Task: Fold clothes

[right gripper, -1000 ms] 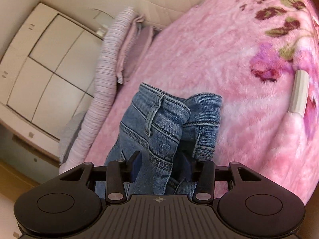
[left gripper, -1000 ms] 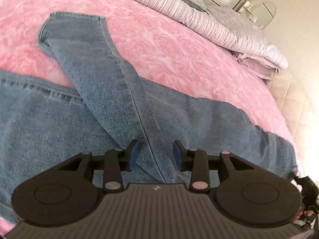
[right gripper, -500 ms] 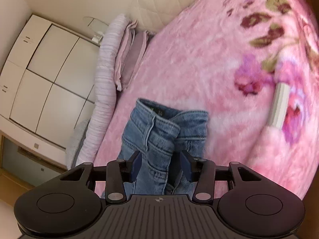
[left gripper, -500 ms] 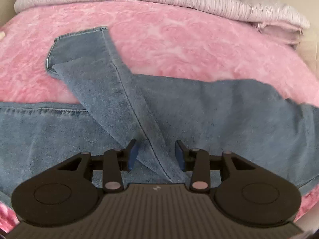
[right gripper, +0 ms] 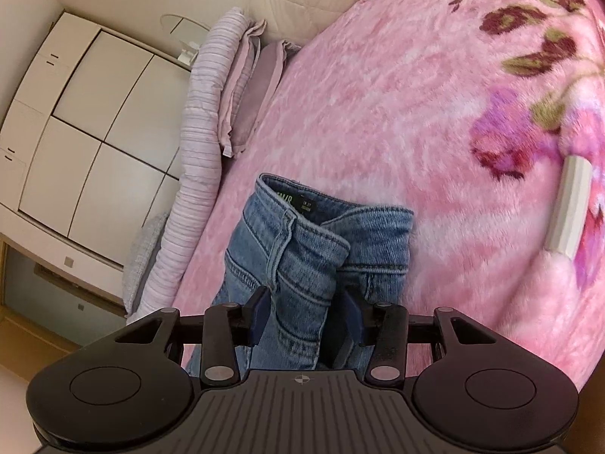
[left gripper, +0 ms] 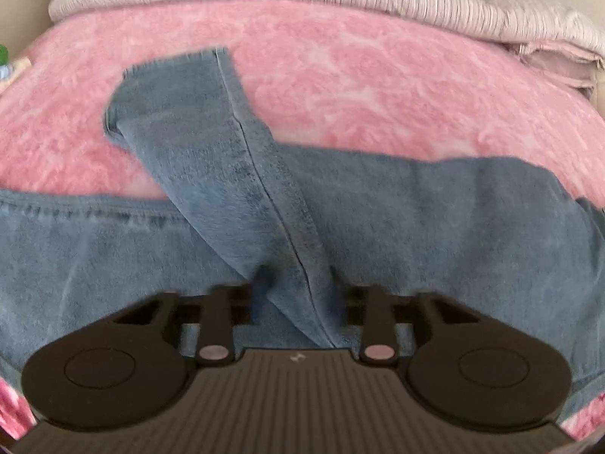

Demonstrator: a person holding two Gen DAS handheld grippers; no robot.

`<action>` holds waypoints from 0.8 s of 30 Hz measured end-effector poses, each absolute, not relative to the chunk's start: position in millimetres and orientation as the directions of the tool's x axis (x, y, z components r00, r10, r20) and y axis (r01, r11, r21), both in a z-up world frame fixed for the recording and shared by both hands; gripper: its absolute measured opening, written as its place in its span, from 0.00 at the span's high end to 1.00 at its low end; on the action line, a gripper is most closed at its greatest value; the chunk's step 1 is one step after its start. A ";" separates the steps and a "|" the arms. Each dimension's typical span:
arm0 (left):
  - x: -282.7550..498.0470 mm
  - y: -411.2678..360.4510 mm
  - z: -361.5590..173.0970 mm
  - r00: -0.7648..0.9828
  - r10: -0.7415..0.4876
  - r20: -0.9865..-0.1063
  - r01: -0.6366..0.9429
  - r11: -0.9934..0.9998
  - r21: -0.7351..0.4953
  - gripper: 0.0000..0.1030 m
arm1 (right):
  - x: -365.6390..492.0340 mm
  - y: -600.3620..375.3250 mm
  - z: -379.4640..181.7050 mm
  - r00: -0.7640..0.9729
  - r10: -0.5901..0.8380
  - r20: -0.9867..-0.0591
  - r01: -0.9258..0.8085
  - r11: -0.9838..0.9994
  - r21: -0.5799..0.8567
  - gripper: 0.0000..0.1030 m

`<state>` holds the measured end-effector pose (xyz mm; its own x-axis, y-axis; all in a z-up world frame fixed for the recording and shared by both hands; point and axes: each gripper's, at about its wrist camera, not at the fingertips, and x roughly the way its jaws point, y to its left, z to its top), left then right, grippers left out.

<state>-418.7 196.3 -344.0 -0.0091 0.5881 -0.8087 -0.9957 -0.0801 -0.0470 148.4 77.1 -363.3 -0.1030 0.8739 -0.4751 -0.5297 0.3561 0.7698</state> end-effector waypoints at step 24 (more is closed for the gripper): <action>-409.3 81.8 -371.6 -0.042 0.750 -0.660 -0.998 -0.005 0.058 0.93 | 146.6 56.3 -378.2 -0.033 0.855 -0.517 -0.695 0.352 0.627 0.87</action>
